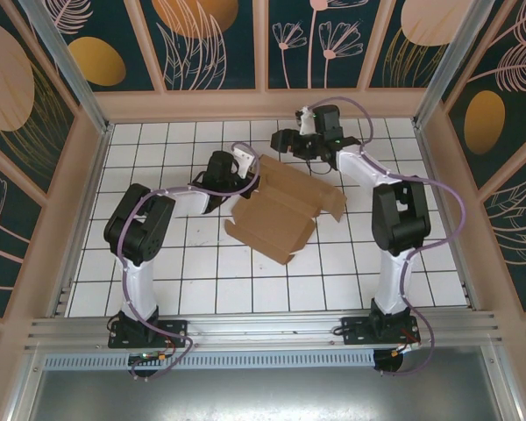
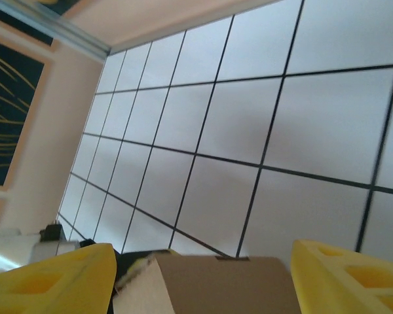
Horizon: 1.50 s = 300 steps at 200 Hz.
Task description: Fold the paper box
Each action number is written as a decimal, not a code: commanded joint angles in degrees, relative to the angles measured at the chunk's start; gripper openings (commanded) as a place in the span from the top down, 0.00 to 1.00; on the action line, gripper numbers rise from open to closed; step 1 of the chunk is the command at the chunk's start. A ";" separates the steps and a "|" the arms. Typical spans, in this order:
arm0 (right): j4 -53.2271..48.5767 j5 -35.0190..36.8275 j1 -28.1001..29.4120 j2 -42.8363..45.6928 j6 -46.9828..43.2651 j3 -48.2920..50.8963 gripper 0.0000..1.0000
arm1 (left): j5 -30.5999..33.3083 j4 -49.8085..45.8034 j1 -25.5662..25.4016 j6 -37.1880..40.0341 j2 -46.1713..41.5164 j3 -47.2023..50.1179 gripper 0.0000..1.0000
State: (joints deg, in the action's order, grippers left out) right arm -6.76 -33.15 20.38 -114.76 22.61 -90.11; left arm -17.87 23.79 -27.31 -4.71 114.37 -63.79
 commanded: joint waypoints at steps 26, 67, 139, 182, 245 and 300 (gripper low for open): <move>0.06 -4.96 1.61 -1.90 -4.58 -0.35 0.34 | 0.63 3.43 -0.11 -1.38 -0.78 1.49 0.90; -0.47 -6.82 1.54 -3.79 -6.70 0.26 0.40 | 0.56 3.84 -0.11 -1.53 0.28 0.99 0.89; -2.57 -7.55 1.10 -5.59 -9.14 0.83 0.44 | 1.62 5.12 -0.11 -1.47 1.53 0.34 0.84; -2.82 -9.22 0.81 -6.11 -8.45 0.46 0.45 | 3.08 7.28 -0.11 -1.92 2.15 0.36 0.78; 0.30 -15.50 0.71 -6.53 -5.42 1.85 0.46 | 0.71 6.92 -0.11 -4.94 4.94 -3.27 0.73; 1.57 -16.25 -0.51 -6.45 -3.22 2.99 0.46 | -0.71 7.36 -0.11 -5.66 5.19 -3.89 0.79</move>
State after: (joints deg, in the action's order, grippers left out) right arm -4.91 -48.14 20.84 -119.87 18.02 -88.58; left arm -17.76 28.95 -27.40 -9.50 118.98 -66.08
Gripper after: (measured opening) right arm 0.545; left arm 0.240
